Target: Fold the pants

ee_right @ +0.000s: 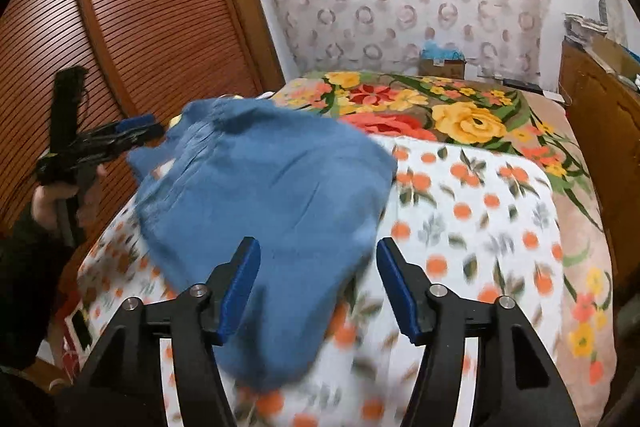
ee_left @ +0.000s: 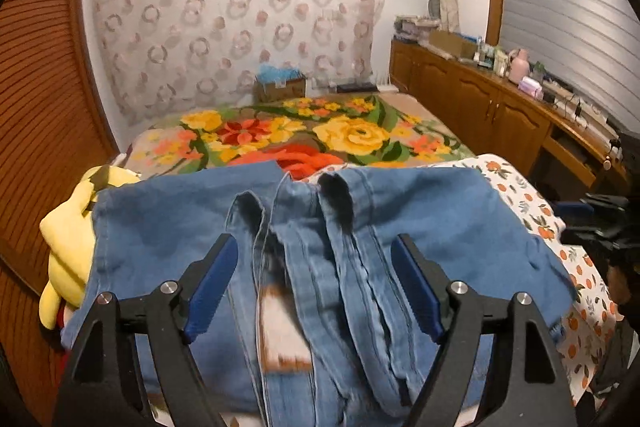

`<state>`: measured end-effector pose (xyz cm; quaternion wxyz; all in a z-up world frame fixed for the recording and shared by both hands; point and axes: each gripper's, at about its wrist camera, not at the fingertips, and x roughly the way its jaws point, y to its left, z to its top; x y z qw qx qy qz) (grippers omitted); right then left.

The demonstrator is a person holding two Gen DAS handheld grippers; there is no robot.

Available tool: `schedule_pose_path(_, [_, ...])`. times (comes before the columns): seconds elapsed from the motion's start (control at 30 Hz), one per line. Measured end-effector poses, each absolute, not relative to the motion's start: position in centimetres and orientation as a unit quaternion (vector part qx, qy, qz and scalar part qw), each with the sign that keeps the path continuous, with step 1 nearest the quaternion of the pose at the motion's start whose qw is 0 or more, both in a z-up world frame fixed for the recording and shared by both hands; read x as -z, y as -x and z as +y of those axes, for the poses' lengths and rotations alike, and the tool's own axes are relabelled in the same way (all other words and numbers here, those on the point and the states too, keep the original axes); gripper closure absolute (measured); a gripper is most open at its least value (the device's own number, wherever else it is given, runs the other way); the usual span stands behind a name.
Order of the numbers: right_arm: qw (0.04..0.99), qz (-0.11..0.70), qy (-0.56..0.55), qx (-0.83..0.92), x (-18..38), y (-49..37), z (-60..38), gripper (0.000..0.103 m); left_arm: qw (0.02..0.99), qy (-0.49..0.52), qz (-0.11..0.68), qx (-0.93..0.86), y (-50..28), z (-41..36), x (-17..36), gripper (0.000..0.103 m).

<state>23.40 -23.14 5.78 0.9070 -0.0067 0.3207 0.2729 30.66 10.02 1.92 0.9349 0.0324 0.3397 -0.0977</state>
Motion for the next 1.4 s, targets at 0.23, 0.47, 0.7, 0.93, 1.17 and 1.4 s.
schedule_pose_path(0.23, [0.885,0.374,-0.024,-0.278,-2.5,-33.7,-20.8,0.04,0.921,-0.051,0.373,0.103,-35.5,8.7,-1.0,0.023])
schedule_pose_path(0.47, [0.868,0.384,0.022,-0.315,-1.5,-34.7,-16.7,0.04,0.908,-0.052,0.411,0.07,-38.0,10.7,1.1,0.023])
schedule_pose_path(0.7, [0.875,0.375,-0.013,-0.307,-1.6,-35.1,-19.7,0.038,0.889,-0.044,0.448,0.082,-38.7,11.0,3.5,0.023])
schedule_pose_path(0.93, [0.881,0.368,-0.022,-0.298,-1.4,-34.4,-20.4,0.031,0.878,-0.027,0.469,0.096,-40.2,11.1,3.6,0.023])
schedule_pose_path(1.17, [0.884,0.357,-0.032,-0.3,-1.7,-33.0,-21.2,0.031,0.874,-0.044,0.472,0.103,-41.2,10.8,3.3,0.022])
schedule_pose_path(1.4, [0.897,0.341,-0.029,-0.281,-2.0,-32.8,-21.1,0.031,0.869,-0.051,0.481,0.102,-41.7,11.2,4.0,0.021])
